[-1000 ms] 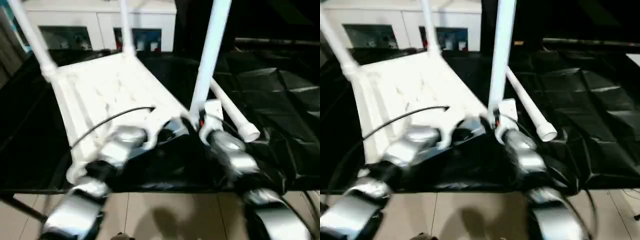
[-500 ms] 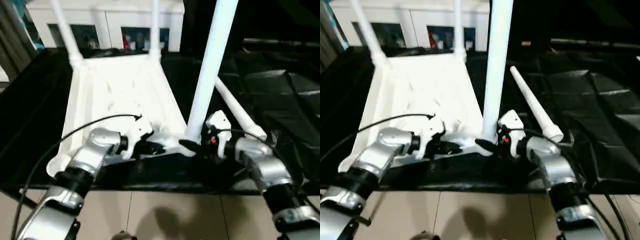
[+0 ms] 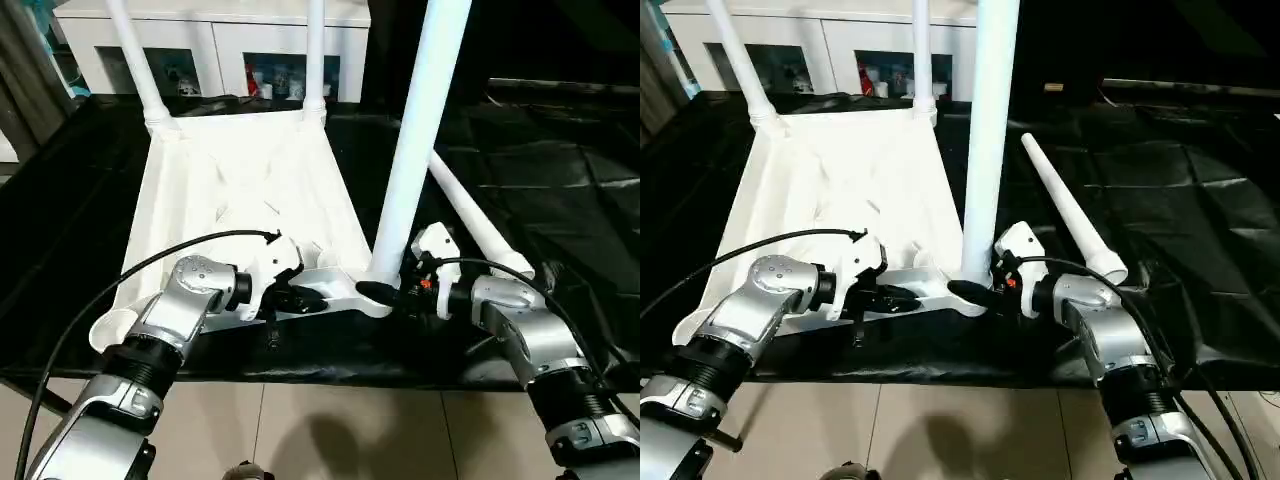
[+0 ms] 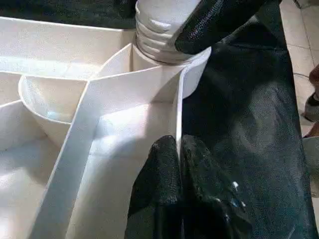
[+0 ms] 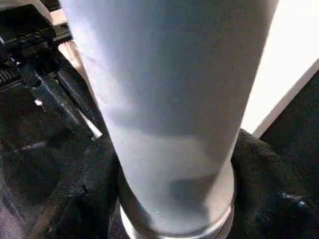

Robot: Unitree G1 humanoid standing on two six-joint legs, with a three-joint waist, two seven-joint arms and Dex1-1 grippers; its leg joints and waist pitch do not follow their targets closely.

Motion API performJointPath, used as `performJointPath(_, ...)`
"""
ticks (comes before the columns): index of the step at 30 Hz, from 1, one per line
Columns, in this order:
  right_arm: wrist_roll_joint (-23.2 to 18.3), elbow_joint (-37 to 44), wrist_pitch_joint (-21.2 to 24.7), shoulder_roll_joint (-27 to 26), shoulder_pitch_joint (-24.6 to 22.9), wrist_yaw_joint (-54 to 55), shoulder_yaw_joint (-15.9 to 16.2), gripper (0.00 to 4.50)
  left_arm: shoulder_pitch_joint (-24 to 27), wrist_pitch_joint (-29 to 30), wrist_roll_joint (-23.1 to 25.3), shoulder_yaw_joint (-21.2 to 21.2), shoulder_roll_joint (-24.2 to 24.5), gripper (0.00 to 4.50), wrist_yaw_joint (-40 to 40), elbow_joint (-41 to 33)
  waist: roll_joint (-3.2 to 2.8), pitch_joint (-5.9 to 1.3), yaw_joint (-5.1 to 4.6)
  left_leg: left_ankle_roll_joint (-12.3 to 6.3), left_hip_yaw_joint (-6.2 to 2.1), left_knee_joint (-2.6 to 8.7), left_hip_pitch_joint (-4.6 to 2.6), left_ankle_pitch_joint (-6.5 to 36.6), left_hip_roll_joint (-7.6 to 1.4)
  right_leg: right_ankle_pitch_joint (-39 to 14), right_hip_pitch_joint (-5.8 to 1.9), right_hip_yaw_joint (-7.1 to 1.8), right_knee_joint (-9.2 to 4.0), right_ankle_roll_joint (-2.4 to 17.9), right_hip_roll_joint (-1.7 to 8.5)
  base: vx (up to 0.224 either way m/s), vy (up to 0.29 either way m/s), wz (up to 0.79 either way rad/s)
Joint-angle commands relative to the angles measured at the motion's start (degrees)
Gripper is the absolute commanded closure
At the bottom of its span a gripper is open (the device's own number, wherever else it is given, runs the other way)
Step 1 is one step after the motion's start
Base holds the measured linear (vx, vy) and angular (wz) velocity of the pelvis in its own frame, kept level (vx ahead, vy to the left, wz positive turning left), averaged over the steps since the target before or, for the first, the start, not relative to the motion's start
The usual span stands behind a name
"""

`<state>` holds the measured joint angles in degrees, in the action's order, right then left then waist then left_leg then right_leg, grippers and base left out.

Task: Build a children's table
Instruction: Rotate leg to tighten

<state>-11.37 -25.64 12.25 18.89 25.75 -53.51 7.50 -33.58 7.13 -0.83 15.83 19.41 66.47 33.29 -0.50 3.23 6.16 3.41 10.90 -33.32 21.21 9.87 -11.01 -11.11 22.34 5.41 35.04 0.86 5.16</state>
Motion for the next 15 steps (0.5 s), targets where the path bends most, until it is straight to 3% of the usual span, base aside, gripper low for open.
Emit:
performJointPath(1, 1.3, -3.4, -0.2, -1.6, -0.2, 5.9, -1.5, 1.78, -0.4, -0.1, -0.7, -1.1, -1.6, 4.50, -2.7, 0.0, 0.55, -3.86, -0.04, -2.67, -0.96, 3.61, -0.70, 9.9, -2.66, -10.2, -2.40, -3.39, -4.16, 12.4, 4.24, 0.000, 0.000, 0.00)
performJointPath(4, 2.7, -8.0, -0.5, -4.4, 0.8, 16.0, -4.1, 1.79, -1.9, 1.0, 0.5, -1.8, -3.9, 4.50, -8.5, 2.3, 0.78, -3.73, -0.55, -1.05, -1.10, 3.84, -0.75, 11.9, -2.54, -14.4, -2.51, -3.30, -4.50, 11.5, 4.23, 0.000, 0.000, 0.00)
performJointPath(6, 2.6, -13.0, -0.4, -8.6, 2.8, 29.4, -8.4, 1.80, -4.7, 2.3, 2.1, -2.5, -7.9, 4.50, -17.0, 5.7, 0.44, -3.53, -1.18, 0.27, -1.16, 4.00, -1.18, 14.2, -2.46, -18.2, -2.07, -3.40, -5.09, 10.6, 4.29, 0.000, 0.000, 0.00)
performJointPath(8, 2.3, -14.3, -0.2, -9.8, 3.5, 33.1, -9.5, 1.80, -5.6, 2.6, 2.5, -2.8, -9.3, 4.50, -19.9, 7.0, 0.57, -3.60, -1.30, 0.90, -1.30, 4.06, -1.15, 14.6, -2.39, -19.9, -2.21, -3.29, -5.32, 9.7, 4.31, 0.000, 0.000, 0.00)
performJointPath(9, 1.9, -16.6, -0.3, -12.2, 5.0, 39.4, -11.3, 1.80, -7.5, 3.8, 2.9, -3.4, -12.2, 4.50, -24.9, 9.2, 0.52, -3.51, -1.40, 0.69, -1.09, 3.97, -1.11, 14.6, -2.30, -19.4, -2.10, -3.40, -5.53, 9.5, 4.21, 0.000, 0.000, 0.00)
performJointPath(11, 1.7, -17.8, -0.7, -13.5, 6.0, 41.9, -11.7, 1.80, -8.5, 4.3, 3.0, -3.7, -13.9, 4.50, -27.5, 10.3, 0.44, -3.72, -1.29, 0.52, -1.16, 3.94, -1.25, 14.4, -2.28, -18.7, -2.14, -3.35, -5.53, 9.4, 4.21, 0.000, 0.000, 0.00)
performJointPath(12, 1.7, -19.3, -1.5, -15.0, 7.3, 44.1, -11.9, 1.80, -9.6, 4.6, 3.2, -3.8, -15.6, 4.50, -30.1, 11.5, 0.31, -3.79, -1.28, 0.15, -1.10, 3.91, -1.00, 13.5, -2.31, -16.5, -2.30, -3.40, -5.29, 9.8, 4.16, 0.000, 0.000, 0.00)
performJointPath(15, 3.0, -22.1, -4.0, -17.5, 10.0, 46.5, -10.8, 1.80, -11.2, 3.9, 4.2, -3.1, -18.2, 4.50, -33.2, 13.1, 0.25, -4.10, -1.26, -0.28, -1.12, 3.75, -0.90, 12.0, -2.20, -12.5, -2.40, -3.30, -4.90, 10.5, 4.02, 0.000, 0.000, 0.00)
